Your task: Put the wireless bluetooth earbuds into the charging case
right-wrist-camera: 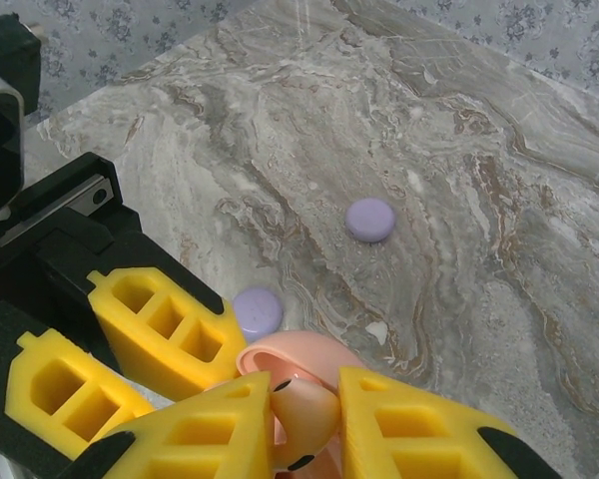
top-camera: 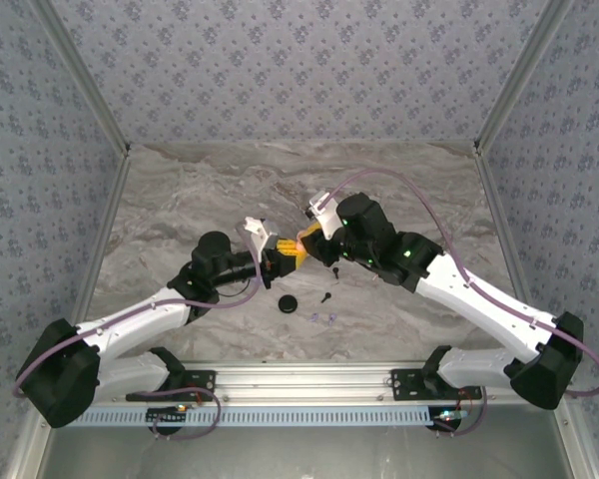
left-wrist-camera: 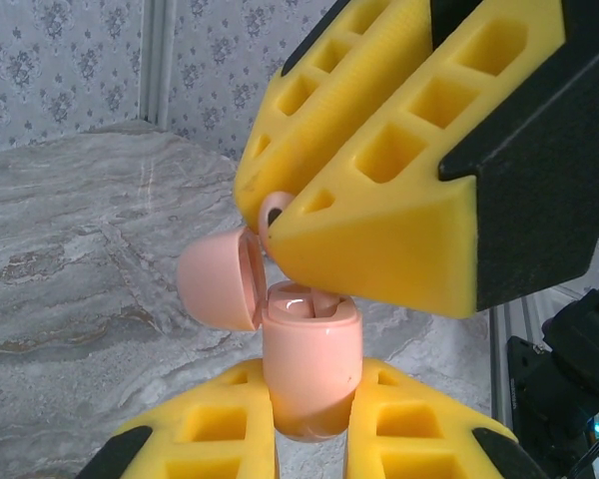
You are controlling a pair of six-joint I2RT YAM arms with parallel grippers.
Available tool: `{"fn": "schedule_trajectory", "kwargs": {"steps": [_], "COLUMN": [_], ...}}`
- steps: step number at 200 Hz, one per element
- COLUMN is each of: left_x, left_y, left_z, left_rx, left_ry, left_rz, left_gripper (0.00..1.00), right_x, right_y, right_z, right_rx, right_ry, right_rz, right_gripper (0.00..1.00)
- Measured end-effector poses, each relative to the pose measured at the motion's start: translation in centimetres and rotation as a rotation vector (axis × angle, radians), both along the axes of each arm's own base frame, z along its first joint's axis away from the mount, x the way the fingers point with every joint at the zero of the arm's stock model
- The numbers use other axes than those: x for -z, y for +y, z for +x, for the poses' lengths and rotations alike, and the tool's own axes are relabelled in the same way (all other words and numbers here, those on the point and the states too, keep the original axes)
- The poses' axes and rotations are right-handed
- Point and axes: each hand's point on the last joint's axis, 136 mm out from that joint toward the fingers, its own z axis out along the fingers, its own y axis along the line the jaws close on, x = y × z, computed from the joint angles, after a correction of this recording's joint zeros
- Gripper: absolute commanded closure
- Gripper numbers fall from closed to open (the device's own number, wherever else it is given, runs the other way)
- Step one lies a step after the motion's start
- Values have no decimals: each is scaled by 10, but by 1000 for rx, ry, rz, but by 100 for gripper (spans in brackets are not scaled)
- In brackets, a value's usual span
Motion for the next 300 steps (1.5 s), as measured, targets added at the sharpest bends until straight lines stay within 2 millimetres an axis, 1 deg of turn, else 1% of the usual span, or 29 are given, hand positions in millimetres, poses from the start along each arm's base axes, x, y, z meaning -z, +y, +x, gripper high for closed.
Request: {"fn": "schedule_trajectory", "kwargs": {"steps": [17, 46, 82, 107, 116, 130, 145, 160, 170, 186, 197, 210, 223, 231, 246, 265, 279, 300], "left_x": [0, 0, -1, -3, -5, -7, -10, -12, -13, -14, -17, -22, -27, -30, -33, -35, -36, -36], "left_y": [0, 0, 0, 0, -1, -1, -1, 0, 0, 2, 3, 6, 8, 9, 11, 13, 14, 16], "left_z": [0, 1, 1, 0, 0, 1, 1, 2, 4, 6, 7, 6, 5, 4, 4, 3, 2, 2], "left_rx": [-2, -7, -6, -3, -3, -3, -4, -10, -21, -38, -49, -57, -62, -65, -75, -82, -83, -89], "left_ry": [0, -1, -3, -11, -16, -23, -29, -34, -37, -41, -48, -59, -69, -77, -88, -91, -96, -100], "left_rz": [0, 0, -2, -10, -14, -21, -29, -38, -39, -41, -47, -56, -64, -68, -72, -69, -67, -63], "left_gripper": [100, 100, 100, 100, 100, 100, 100, 100, 100, 100, 100, 100, 100, 100, 100, 100, 100, 100], "right_x": [1, -3, -8, -22, -29, -41, -51, -54, -54, -48, -37, -15, 19, 45, 89, 137, 166, 198], "right_y": [2, 9, 11, 9, 8, 5, -2, -14, -26, -53, -74, -99, -120, -131, -146, -160, -170, -180], "right_z": [-1, -1, -3, 0, 2, 7, 14, 21, 27, 40, 50, 58, 60, 56, 46, 35, 27, 20], "right_rx": [-12, -32, -49, -38, -30, -10, 26, 73, 117, 222, 303, 405, 495, 544, 614, 693, 748, 812], "right_ry": [16, 33, 48, 47, 45, 44, 51, 65, 82, 137, 184, 254, 340, 404, 516, 636, 711, 789], "right_rz": [-6, -6, 6, 32, 47, 76, 111, 132, 141, 151, 154, 149, 126, 95, 43, -13, -49, -92], "right_gripper": [73, 72, 67, 61, 57, 54, 48, 44, 43, 44, 44, 44, 45, 45, 45, 46, 47, 48]}}
